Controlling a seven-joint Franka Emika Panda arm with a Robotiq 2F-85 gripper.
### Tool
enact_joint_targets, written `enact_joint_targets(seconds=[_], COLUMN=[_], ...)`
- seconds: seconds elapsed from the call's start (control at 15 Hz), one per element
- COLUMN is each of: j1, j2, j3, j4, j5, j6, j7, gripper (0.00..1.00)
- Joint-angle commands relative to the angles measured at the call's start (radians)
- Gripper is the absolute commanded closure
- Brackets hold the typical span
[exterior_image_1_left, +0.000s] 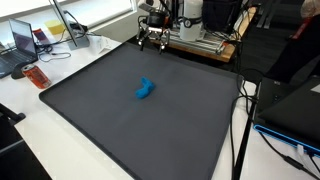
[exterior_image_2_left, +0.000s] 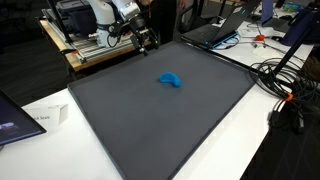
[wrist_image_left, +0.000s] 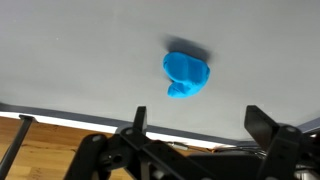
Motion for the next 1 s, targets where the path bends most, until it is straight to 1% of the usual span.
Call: enact_joint_targets(seconds=[0.0,0.13,0.4,0.47,0.53,0.6,0.73,0.8,0.93], j1=[0.007,0.017,0.034,0.225,0.094,0.147,0.201,0.237,0.313], j2=[0.021,0.023,0.051,0.062,0.093,0.129,0.204,0.251,0.349], j3=[0.063,0.107,0.206,0.074,0.218,0.209,0.23,0.228,0.204], j4=[0.049,0.082,0.165,0.164,0.206,0.227,0.272,0.299,0.356], j5=[0.0,0.0,0.0,-0.133,-0.087,-0.147,-0.247,-0.306,-0.415], j6=[0.11,0.197,0.417,0.465,0.518,0.565,0.649,0.693,0.768], j7=[0.013,0.035,0.1,0.271,0.218,0.302,0.421,0.484,0.591], gripper=[0.0,0.0,0.0,0.0,0.0,0.0,0.0,0.0,0.0])
